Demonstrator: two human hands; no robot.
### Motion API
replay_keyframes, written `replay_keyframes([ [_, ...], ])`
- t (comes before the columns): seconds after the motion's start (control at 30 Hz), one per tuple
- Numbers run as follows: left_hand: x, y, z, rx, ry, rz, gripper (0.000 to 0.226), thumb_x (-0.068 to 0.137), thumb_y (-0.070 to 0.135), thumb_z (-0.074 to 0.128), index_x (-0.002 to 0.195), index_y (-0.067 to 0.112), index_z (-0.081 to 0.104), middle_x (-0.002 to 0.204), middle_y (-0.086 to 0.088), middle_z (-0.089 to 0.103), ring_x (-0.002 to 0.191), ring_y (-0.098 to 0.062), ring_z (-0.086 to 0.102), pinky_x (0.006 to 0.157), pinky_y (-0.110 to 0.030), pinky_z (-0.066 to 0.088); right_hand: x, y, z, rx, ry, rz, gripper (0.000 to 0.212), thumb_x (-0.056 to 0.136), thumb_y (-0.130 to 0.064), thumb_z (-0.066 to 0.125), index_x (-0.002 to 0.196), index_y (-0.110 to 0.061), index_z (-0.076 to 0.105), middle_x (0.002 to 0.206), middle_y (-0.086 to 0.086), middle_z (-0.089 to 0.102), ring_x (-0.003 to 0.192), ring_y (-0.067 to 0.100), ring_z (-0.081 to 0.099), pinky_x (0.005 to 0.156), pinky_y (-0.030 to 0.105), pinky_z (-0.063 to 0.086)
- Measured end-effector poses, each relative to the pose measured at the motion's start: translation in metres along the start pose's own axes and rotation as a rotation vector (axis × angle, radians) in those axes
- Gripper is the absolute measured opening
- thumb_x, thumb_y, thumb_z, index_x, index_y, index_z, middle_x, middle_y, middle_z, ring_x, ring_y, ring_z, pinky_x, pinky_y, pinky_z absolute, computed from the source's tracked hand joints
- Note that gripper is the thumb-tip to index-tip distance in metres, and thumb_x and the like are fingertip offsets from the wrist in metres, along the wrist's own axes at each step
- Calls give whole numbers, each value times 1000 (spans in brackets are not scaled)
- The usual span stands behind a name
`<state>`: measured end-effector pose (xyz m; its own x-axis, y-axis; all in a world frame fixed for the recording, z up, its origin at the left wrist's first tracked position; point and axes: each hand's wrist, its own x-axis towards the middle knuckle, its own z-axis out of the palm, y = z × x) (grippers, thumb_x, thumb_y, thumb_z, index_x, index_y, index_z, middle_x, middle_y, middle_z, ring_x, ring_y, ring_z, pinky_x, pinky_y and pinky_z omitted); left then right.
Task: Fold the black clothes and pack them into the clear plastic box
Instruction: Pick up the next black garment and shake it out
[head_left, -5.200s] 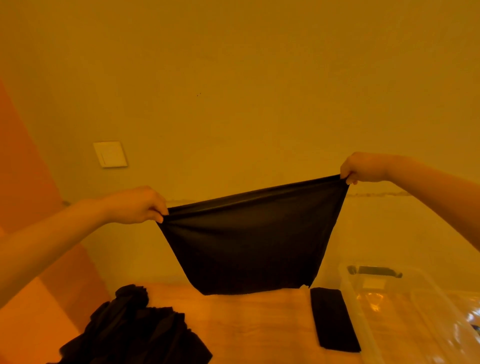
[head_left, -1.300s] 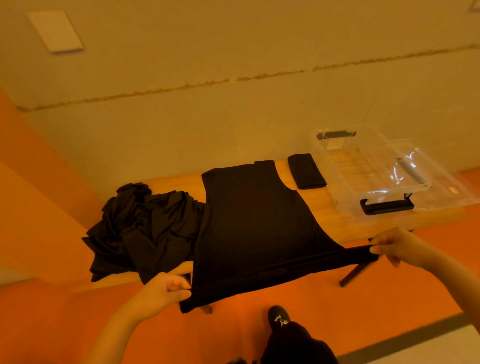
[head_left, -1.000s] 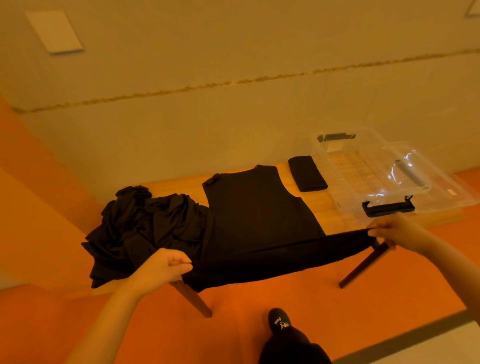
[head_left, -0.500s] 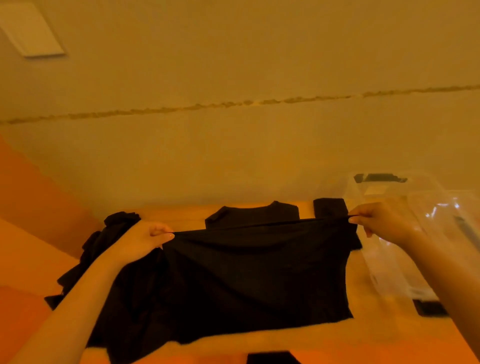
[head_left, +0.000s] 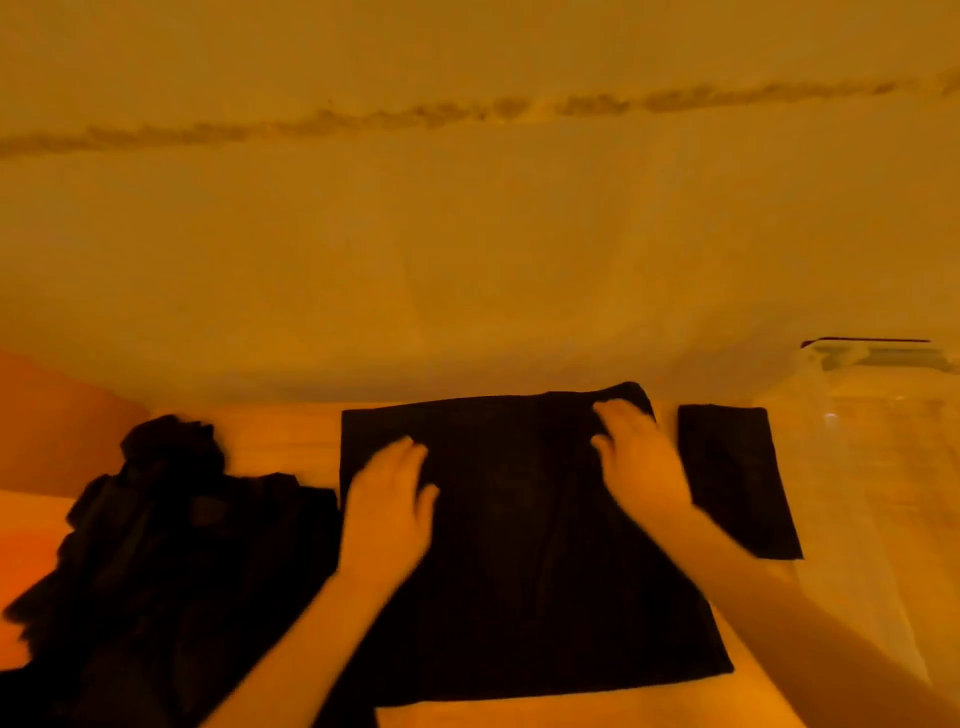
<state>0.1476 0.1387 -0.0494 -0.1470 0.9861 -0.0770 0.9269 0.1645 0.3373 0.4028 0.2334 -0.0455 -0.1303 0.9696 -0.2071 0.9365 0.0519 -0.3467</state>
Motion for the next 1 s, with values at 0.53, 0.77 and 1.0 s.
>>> replay_keyframes([
  [0.53,-57,-29,51,348,-235,80,68,95,51,1,143,10,26,148,-15,30,139,-29,17,115,-44,5,-94,61,55,-238,-114,-75,82,83,-65,-19,144,-17,8,152,1,7,142,19,3,116,33,6],
  [0.77,-112,-75,39,282,-253,15,73,96,52,2,140,-2,25,148,-17,28,143,-25,5,113,-39,28,-148,61,78,-289,-151,-108,60,97,-51,3,143,-18,22,148,2,30,143,13,2,113,29,1],
  [1.0,-129,-103,31,290,-250,101,72,95,54,1,147,4,9,153,-9,15,140,-22,18,111,-34,15,-153,65,80,-298,-154,-74,61,97,-51,4,142,-16,25,147,3,33,138,15,21,112,28,1],
])
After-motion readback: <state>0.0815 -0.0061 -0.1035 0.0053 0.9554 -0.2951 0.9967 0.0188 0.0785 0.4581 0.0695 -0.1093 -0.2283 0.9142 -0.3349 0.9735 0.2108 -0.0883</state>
